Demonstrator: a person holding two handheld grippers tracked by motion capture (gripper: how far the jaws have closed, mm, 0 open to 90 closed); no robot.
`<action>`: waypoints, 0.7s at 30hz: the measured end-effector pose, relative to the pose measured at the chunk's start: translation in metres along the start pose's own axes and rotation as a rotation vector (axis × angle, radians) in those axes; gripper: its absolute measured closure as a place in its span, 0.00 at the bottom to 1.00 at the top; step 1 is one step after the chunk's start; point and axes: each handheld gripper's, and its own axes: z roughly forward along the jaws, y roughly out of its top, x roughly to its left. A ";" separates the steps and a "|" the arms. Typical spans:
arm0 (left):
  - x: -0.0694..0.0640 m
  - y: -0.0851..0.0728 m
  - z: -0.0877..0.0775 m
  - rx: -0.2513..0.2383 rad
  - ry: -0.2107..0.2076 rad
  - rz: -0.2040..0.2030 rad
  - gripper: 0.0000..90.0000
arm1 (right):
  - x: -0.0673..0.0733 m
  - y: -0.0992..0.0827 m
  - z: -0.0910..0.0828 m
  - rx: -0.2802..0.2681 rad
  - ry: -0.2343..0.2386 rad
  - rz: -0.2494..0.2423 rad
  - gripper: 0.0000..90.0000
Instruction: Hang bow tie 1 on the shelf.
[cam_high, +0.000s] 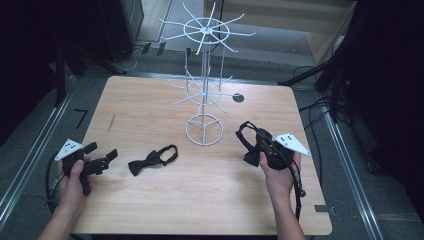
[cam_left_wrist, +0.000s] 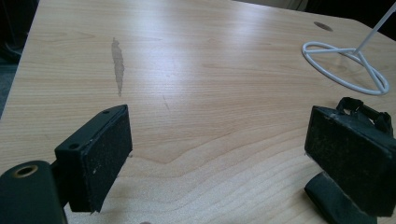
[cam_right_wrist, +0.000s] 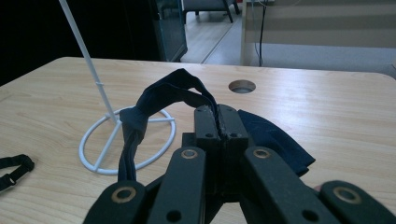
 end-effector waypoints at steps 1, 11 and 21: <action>0.000 0.000 0.000 0.001 -0.001 0.002 0.09 | 0.000 0.000 -0.001 -0.003 0.001 -0.001 1.00; 0.000 0.000 0.000 0.002 -0.002 0.003 0.09 | 0.009 0.009 -0.007 -0.034 0.027 -0.012 1.00; 0.000 0.000 0.000 0.002 -0.004 0.004 0.09 | 0.019 0.014 -0.011 -0.053 0.052 -0.023 1.00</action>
